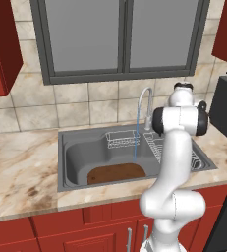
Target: Turn on the sink faucet with hot water and rinse the cutting board for ten seconds, then turn off the faucet. Push the cutting board to reach the water if necessary.
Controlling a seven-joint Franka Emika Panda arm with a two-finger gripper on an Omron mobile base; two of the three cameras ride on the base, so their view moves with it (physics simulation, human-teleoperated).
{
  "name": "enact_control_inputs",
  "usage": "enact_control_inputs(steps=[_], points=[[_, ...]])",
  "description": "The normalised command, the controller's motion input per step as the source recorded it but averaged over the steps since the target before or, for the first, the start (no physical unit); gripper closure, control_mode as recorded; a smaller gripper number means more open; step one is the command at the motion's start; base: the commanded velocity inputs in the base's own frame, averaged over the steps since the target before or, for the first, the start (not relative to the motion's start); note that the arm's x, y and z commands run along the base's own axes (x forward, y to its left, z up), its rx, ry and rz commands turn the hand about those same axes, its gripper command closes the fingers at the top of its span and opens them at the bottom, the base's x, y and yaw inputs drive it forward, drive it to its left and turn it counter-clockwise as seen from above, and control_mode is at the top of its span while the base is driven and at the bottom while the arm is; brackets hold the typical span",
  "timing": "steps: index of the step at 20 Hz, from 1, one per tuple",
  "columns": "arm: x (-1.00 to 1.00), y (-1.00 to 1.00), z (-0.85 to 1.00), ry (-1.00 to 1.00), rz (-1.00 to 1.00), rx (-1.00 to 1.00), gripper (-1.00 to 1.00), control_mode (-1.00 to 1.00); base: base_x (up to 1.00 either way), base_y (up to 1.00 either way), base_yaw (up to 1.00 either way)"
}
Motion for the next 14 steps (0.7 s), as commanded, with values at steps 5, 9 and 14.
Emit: enact_control_inputs(steps=[5, 9, 14], points=[[-0.3, 0.0, 0.0, 0.01, 0.06, 0.0, 1.0, -1.0, 0.0, 0.0, 0.0], [-0.41, -0.02, -0.21, 0.06, 0.04, 0.0, 1.0, -1.0, 0.0, 0.0, 0.0], [-0.23, -0.12, -0.02, 0.15, 0.08, 0.0, 1.0, -1.0, 0.0, 0.0, 0.0]])
